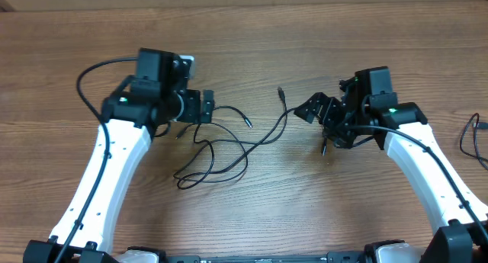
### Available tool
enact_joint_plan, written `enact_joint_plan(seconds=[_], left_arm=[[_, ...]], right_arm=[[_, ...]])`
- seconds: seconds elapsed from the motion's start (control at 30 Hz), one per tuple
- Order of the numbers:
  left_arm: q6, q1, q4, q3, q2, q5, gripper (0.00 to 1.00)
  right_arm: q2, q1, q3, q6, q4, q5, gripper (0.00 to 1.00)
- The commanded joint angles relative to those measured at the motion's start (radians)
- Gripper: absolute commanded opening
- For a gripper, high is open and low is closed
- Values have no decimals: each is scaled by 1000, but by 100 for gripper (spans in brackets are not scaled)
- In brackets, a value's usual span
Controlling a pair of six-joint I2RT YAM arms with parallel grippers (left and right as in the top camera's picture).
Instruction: Untangle cables
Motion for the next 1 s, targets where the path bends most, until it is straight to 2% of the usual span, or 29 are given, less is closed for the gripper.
enact_joint_plan(seconds=[0.0,0.23,0.33,0.53,0.7,0.97], left_arm=[[134,25,-13,10,4,48,100],[366,27,-35,10,4,55,100],[494,31,-57,10,4,105,100],[515,100,-65,10,4,133,100],[598,188,-91,9,5,232,100],[607,288,-136,9,5,235,99]], right_arm=[[1,47,-3,81,18,-5,100],[5,189,-3,203,98,-3,100],[5,266,-3,238,142,-2,100],[12,427,-3,326,199,66,100],[21,537,-3,358,267,90,100],[22,678,-3,436,301,219,99]])
